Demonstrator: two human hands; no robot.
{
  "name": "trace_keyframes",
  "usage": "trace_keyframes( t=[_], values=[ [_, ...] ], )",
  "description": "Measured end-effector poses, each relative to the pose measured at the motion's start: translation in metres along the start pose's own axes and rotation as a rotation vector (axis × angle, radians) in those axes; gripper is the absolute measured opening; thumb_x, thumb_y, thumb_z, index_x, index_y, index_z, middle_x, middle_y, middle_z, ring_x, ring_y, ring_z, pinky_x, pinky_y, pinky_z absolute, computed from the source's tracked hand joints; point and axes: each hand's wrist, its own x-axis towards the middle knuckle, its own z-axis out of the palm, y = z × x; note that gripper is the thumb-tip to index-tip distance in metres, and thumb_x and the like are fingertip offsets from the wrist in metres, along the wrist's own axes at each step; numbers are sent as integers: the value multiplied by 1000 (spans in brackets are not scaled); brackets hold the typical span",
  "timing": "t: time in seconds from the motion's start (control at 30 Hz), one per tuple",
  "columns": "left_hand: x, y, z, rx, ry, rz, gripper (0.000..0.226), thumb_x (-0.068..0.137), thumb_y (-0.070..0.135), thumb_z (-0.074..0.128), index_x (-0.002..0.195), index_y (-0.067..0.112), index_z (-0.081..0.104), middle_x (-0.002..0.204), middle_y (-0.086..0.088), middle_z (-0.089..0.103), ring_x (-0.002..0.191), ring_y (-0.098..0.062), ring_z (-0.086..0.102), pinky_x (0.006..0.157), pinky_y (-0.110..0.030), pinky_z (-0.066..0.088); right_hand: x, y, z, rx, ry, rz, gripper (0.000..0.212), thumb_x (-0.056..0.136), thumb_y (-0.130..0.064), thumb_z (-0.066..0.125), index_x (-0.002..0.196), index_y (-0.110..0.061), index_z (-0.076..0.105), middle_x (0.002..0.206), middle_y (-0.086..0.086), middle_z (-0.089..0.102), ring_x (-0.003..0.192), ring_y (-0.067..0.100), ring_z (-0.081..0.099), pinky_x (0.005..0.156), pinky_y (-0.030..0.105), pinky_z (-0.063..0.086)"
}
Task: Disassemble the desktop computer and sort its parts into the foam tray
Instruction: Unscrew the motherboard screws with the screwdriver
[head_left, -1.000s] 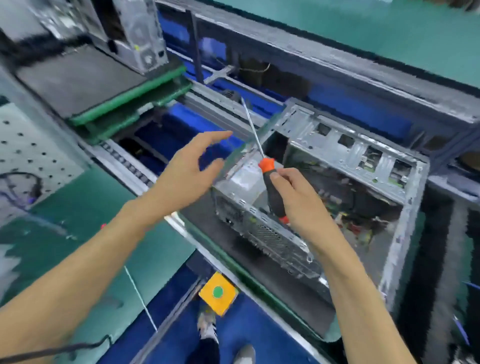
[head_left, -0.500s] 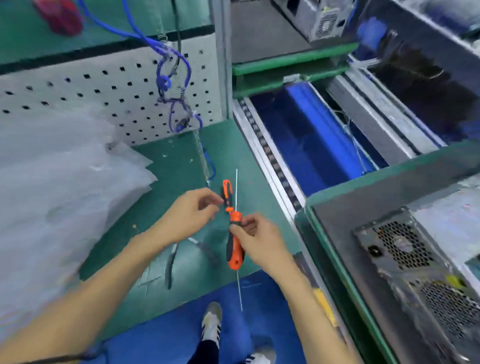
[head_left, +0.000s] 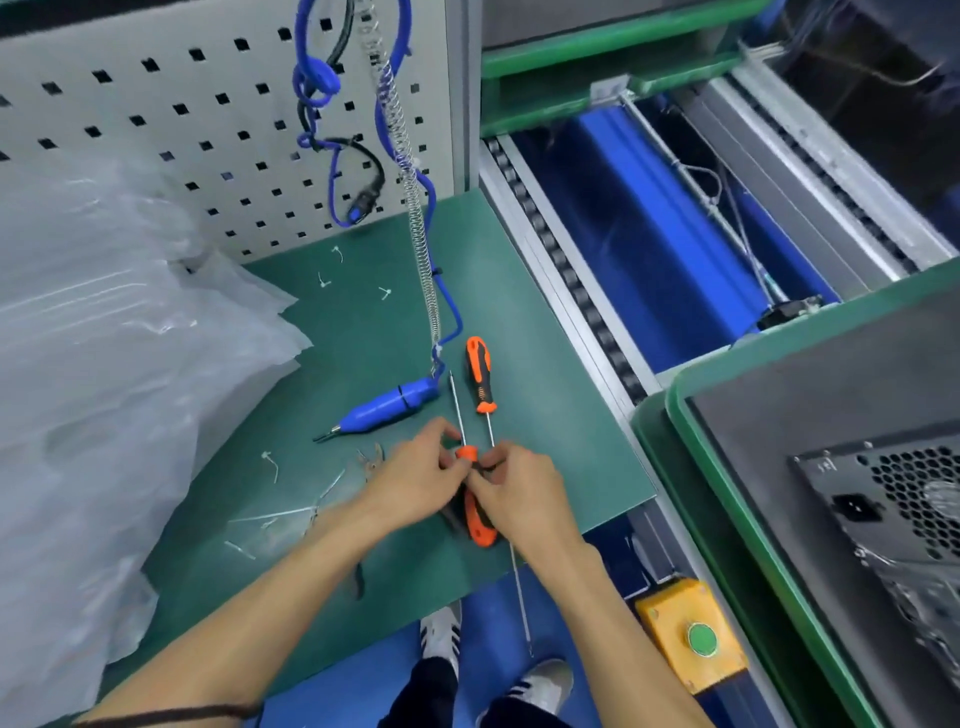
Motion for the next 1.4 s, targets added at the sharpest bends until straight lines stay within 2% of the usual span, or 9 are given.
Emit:
trace_keyframes(
  t=[0.17,0.33,0.53,0.83,0.97,1.07,1.2,1.3,1.4],
  values=[
    [3,-5,7,33,-71,110,35,94,13,48,120,36,54,73,16,67,64,2,63,61,-8,43,8,10,-3,44,53,35,20,95,-40,63,98,-22,53,92,4,69,91,29,66,76,39,52],
    [6,-3,11,121,-24,182,28,94,27,57,121,36,52,85,10,61,74,-8,53,70,-27,37,16,15,-12,-16,115,101,29,93,-41,67,107,-16,64,103,6,72,100,31,66,81,37,52],
    [6,3,11,186,-17,129,32,89,32,63,118,34,49,92,3,58,83,-16,56,70,-30,39,17,2,-13,-163,116,17,20,99,-24,53,94,-7,62,100,18,70,94,42,64,71,40,47],
    [-7,61,-2,336,90,146,29,95,33,53,123,22,53,113,-3,57,103,-30,61,90,-43,49,-12,-3,-81,594,271,-20,14,103,-20,49,96,-17,61,56,-10,43,45,5,37,48,22,31],
    [-26,142,-14,-8,85,381,14,98,22,53,97,23,67,85,7,71,69,-20,63,72,-32,53,-54,-11,-154,777,392,-88,23,90,-27,48,68,-29,55,52,-13,35,52,15,29,53,29,25],
    [-56,219,-11,-197,2,584,19,101,22,52,92,22,68,75,4,70,59,-13,61,56,-19,45,-101,-10,-220,862,514,-222,27,91,-24,42,64,-26,40,54,-13,31,50,10,25,48,22,23],
    [-106,311,17,-298,-158,789,17,102,18,51,99,18,68,78,2,69,65,-13,61,58,-16,44,-173,12,-302,952,713,-379,29,100,-16,36,71,-17,35,56,-14,27,48,10,21,44,17,23],
    [-138,366,53,-186,-362,900,17,100,11,54,109,18,66,92,2,72,78,-18,65,67,-28,52,-219,43,-345,971,854,-448,26,97,-11,36,72,-15,35,56,-12,28,49,10,21,45,20,23],
    [-162,404,96,14,-569,1020,22,98,9,58,116,19,66,94,19,69,85,-11,61,66,-18,49,-254,77,-373,1044,941,-491,20,95,-14,35,76,-17,38,58,-10,26,49,9,19,44,23,19]
  ],
)
